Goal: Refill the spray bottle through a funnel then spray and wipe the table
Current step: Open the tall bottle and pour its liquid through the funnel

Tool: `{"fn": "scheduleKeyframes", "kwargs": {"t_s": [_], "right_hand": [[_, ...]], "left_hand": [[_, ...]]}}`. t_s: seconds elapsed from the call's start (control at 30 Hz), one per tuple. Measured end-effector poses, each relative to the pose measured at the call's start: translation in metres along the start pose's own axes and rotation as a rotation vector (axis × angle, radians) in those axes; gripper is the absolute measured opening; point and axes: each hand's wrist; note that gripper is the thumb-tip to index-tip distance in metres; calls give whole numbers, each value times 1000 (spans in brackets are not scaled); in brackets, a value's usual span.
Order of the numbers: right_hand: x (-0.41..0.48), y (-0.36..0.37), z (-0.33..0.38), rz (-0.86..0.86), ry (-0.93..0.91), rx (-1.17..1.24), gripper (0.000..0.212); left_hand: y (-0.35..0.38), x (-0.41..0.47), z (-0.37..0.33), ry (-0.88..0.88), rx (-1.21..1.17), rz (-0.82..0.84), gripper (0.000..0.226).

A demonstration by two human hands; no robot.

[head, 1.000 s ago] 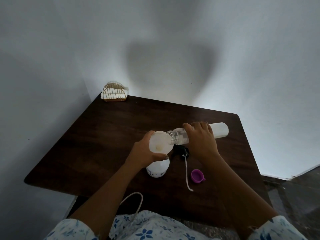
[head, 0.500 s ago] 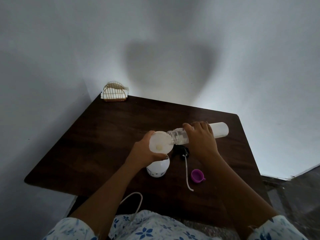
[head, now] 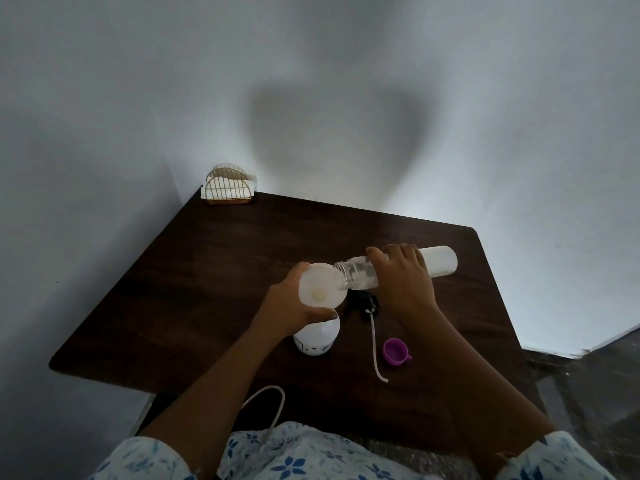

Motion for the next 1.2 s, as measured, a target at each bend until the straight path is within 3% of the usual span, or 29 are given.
{"fn": "scheduleKeyframes", "kwargs": {"t_s": [1.2], "right_hand": [[0, 2, 1, -42, -4, -29, 63]], "left_hand": [[-1, -2, -3, -19, 25, 5, 94]]}}
Point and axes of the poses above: each hand's wrist, its own x-axis towards the middle knuckle, its own y-axis out of the palm, z = x × y, and after that the axes turned 12 degrees about -z, right-handed
